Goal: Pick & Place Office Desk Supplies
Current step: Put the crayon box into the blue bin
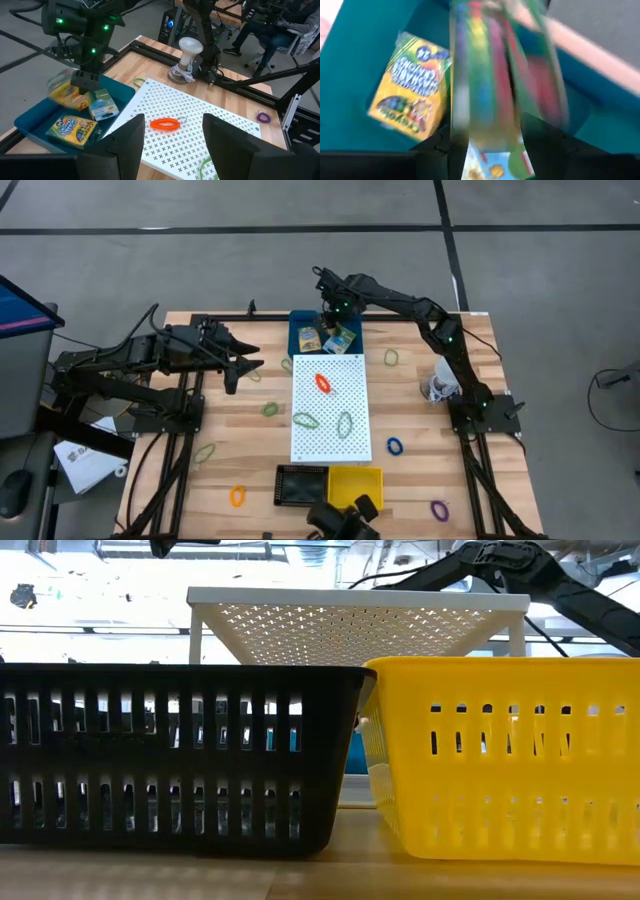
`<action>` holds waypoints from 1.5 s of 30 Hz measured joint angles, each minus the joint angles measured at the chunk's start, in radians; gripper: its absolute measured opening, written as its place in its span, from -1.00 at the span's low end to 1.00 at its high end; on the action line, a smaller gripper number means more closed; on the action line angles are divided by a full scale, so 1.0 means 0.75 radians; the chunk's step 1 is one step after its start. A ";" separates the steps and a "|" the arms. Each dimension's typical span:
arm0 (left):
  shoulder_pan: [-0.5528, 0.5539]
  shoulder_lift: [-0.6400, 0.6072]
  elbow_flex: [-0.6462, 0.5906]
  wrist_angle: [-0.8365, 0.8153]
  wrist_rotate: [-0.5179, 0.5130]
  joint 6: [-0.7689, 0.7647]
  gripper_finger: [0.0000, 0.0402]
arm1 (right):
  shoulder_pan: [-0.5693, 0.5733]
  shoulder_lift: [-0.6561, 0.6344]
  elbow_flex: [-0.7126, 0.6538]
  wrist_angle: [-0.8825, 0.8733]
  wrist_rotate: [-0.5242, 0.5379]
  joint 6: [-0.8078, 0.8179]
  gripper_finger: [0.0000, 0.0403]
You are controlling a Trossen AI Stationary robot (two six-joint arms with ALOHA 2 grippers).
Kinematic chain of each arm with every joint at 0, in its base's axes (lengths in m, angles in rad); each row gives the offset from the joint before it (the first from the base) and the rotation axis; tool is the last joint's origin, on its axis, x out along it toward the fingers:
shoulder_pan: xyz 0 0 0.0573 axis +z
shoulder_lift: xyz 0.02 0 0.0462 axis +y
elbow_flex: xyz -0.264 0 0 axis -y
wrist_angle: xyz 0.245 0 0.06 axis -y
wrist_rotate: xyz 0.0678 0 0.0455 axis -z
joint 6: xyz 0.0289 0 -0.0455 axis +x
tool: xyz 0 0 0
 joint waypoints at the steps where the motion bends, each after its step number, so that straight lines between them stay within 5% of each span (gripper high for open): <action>1: 0.000 0.000 0.000 0.000 0.000 -0.004 -0.03 | 0.002 0.000 0.000 0.021 0.006 -0.008 -0.15; 19: -0.032 0.000 0.000 -0.001 0.007 -0.045 -0.03 | 0.148 -0.008 -0.001 0.069 0.002 -0.112 -0.51; 31: -0.050 0.001 0.000 -0.003 0.008 -0.045 -0.03 | 0.066 -0.060 0.001 0.371 0.090 0.096 -0.97; 45: -0.050 0.001 0.000 0.002 0.007 -0.088 -0.03 | 0.001 -0.010 -0.050 0.467 -0.059 0.274 -1.00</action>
